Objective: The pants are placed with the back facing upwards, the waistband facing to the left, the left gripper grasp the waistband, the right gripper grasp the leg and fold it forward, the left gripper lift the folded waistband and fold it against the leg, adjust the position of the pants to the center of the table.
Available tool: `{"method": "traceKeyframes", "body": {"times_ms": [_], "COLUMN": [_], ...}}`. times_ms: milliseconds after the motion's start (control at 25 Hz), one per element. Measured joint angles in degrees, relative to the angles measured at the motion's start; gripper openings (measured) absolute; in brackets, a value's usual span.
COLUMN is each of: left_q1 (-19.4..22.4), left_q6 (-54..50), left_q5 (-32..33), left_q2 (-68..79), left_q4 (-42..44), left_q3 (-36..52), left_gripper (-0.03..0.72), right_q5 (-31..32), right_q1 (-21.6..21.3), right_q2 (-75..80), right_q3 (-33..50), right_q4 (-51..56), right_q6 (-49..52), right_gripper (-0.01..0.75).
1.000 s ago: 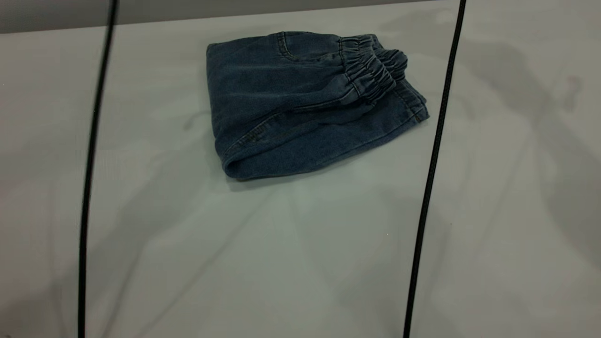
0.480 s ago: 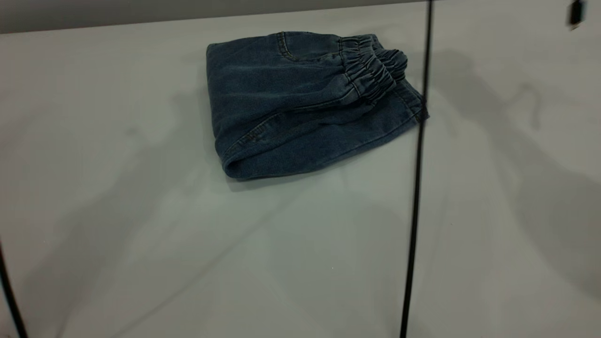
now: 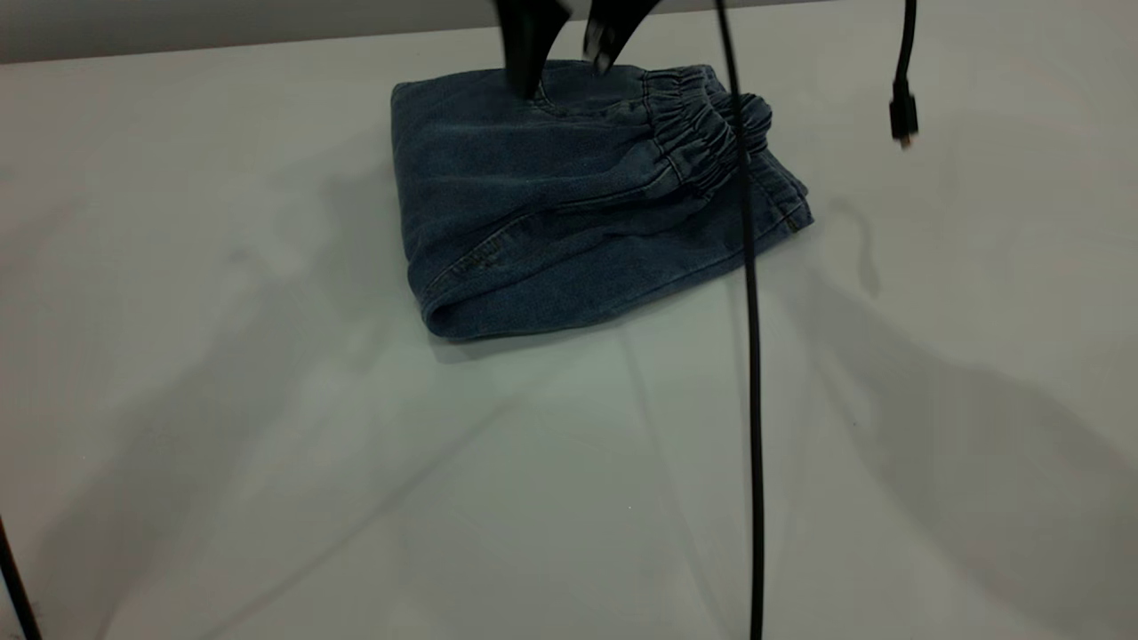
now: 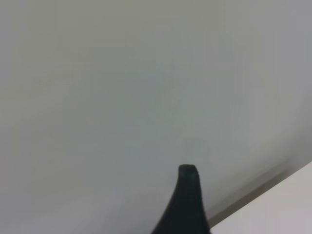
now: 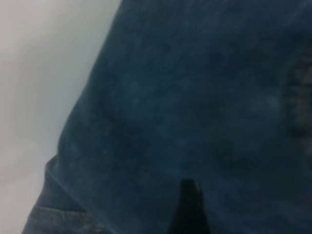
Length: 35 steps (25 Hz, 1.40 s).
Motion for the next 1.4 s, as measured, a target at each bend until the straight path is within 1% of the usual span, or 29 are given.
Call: {"method": "traceKeyframes", "body": {"times_ms": [120,280,480,680,1080,1240,1400], "left_q1": [0.0,0.0,0.0,0.0,0.0,0.0,0.0], "left_q6": [0.0,0.0,0.0,0.0,0.0,0.0,0.0], "left_q5": [0.3,1.5,1.8,2.0,2.2,2.6,2.7], "left_q2": [0.0,0.0,0.0,0.0,0.0,0.0,0.0], "left_q4": [0.0,0.2,0.2,0.2,0.2,0.2,0.3], "left_q3": [0.0,0.0,0.0,0.0,0.0,0.0,0.0], "left_gripper": [0.582,0.582,0.582,0.582,0.582,0.582,0.582], "right_q5": [0.0,-0.1,-0.5,-0.5,0.2,0.7,1.0], "right_q1": [1.4,1.3,1.3,1.2,1.2,1.3,2.4], "right_q2": [2.3,5.7,8.1,8.5,8.7,8.8,8.9], "right_q3": [0.0,0.0,-0.1,-0.2,-0.1,-0.1,0.0], "right_q4": [-2.9,-5.5,-4.8,-2.0,1.2,4.4,6.0], "right_q6": [1.8,6.5,9.2,15.0,31.9,33.3,29.4], "right_gripper": [0.493,0.493,0.493,0.493,0.493,0.493,0.493]}}
